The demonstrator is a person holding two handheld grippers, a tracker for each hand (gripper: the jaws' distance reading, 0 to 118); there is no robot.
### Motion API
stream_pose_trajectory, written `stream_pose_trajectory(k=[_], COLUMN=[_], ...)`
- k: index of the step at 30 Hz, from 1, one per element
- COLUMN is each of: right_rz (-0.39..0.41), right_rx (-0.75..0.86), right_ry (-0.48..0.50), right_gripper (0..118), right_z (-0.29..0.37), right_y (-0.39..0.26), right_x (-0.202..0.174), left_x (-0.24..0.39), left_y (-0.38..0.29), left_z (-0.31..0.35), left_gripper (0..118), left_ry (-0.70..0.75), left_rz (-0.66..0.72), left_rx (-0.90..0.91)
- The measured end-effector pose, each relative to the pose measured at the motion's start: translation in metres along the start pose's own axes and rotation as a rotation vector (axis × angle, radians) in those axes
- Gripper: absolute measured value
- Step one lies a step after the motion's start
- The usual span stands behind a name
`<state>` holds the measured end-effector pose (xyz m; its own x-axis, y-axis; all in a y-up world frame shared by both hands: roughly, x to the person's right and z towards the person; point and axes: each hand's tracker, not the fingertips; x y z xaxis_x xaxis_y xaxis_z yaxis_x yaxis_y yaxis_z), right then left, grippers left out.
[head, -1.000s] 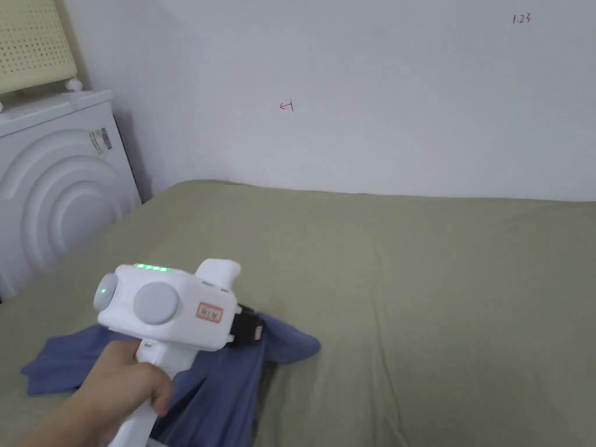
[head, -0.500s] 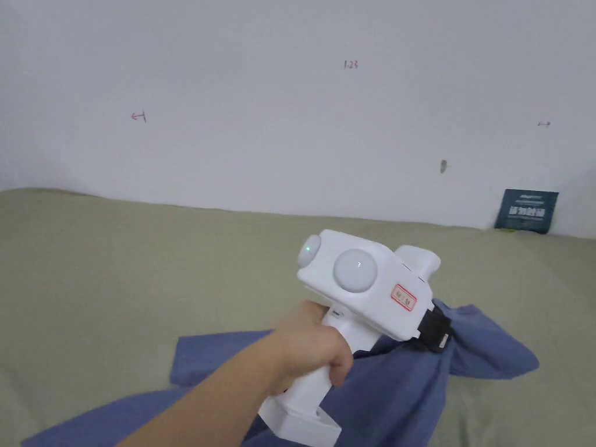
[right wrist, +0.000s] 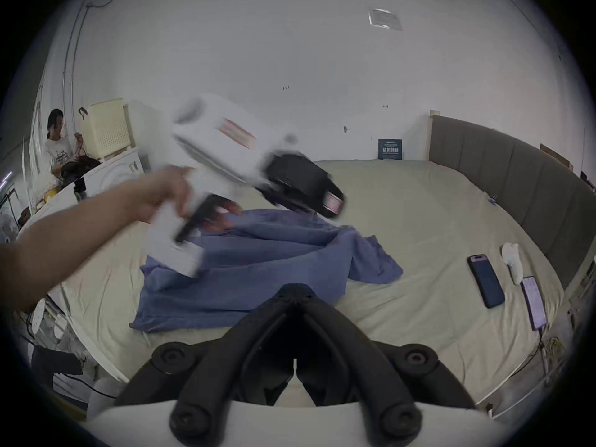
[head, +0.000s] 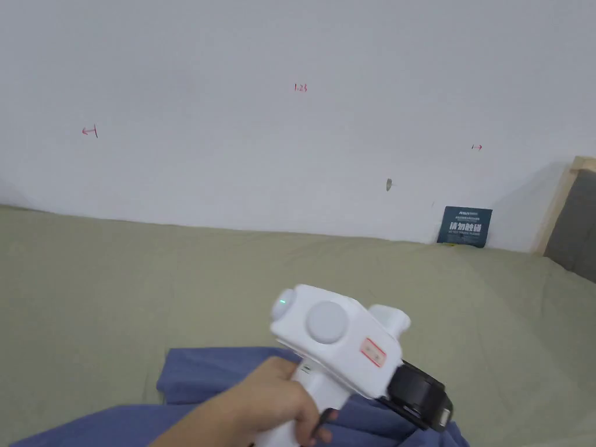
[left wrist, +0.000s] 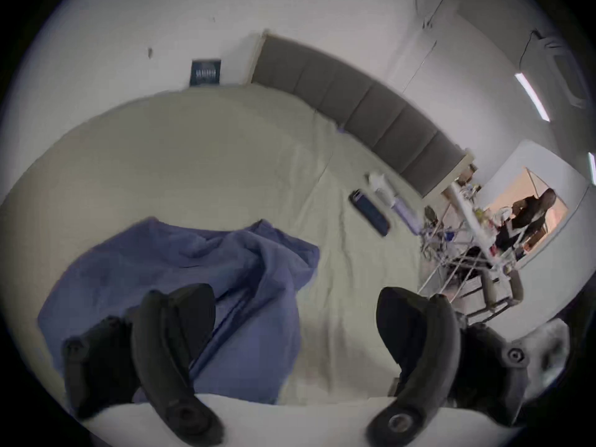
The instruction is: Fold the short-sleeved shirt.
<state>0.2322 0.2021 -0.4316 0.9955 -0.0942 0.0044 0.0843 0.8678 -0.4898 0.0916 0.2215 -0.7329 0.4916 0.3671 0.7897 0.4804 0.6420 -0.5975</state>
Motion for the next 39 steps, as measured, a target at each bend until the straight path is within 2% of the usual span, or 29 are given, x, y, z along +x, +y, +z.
stream_pose_trajectory(k=[2,4,7,8,9,11,12,14,17,20,25,27,30,31,32,33,35,36,37,39], right_rz=[0.033,0.044,0.045,0.048,0.050,0.065,0.061,0.060,0.041,0.010,0.001,-0.006,-0.029,-0.030,-0.035,-0.038,-0.042,-0.033,-0.021,-0.021], right_rx=[0.020,0.033,0.058,0.073,0.081,0.098,0.098,0.115,0.120,0.104,0.084,0.083,0.064,0.062,0.059,0.054,0.038,0.022,0.010,-0.006], right_ry=[-0.018,-0.029,-0.033,-0.034,-0.040,-0.056,-0.063,-0.067,-0.076,-0.044,-0.048,-0.050,-0.044,-0.043,-0.048,-0.056,-0.065,-0.074,-0.088,-0.109], right_gripper=[1,1,1,1,1,1,1,1,1,1,1,1,1,1,1,1,1,1,1,1], right_z=[0.000,-0.001,-0.001,-0.001,-0.001,-0.003,-0.004,-0.001,0.006,0.008,0.005,0.002,-0.007,-0.010,-0.014,-0.017,-0.026,-0.032,-0.036,-0.045], right_y=[0.006,0.013,0.022,0.023,0.024,0.024,0.024,0.019,0.010,0.004,0.004,0.008,0.014,0.014,0.015,0.016,0.016,0.016,0.016,0.014], right_x=[0.001,0.004,0.006,0.005,0.003,-0.002,-0.004,-0.007,-0.013,-0.015,-0.013,-0.009,-0.001,0.001,0.005,0.008,0.015,0.018,0.020,0.026], left_x=[0.001,0.004,0.020,0.028,0.039,0.056,0.064,0.079,0.093,0.090,0.058,0.021,-0.047,-0.067,-0.095,-0.119,-0.167,-0.193,-0.212,-0.248], left_y=[-0.018,-0.049,-0.123,-0.153,-0.179,-0.231,-0.253,-0.294,-0.337,-0.350,-0.332,-0.306,-0.266,-0.259,-0.248,-0.237,-0.222,-0.219,-0.220,-0.230], left_z=[0.062,0.120,0.198,0.219,0.232,0.247,0.251,0.253,0.257,0.259,0.262,0.266,0.269,0.269,0.266,0.261,0.246,0.233,0.223,0.203], left_gripper=[105,105,103,98,83,5,0,0,0,0,0,0,0,2,12,20,80,106,114,110], left_ry=[0.050,0.177,0.479,0.630,0.769,0.949,1.004,1.119,1.089,1.079,1.011,0.946,0.861,0.847,0.819,0.870,0.844,0.851,0.831,0.775], left_rz=[0.040,0.133,0.205,0.239,0.273,0.329,0.377,0.439,0.494,0.530,0.535,0.577,0.563,0.543,0.533,0.555,0.642,0.666,0.696,0.773], left_rx=[0.064,0.120,0.359,0.448,0.498,0.560,0.560,0.597,0.618,0.586,0.566,0.494,0.387,0.368,0.349,0.282,0.133,0.056,0.005,0.020])
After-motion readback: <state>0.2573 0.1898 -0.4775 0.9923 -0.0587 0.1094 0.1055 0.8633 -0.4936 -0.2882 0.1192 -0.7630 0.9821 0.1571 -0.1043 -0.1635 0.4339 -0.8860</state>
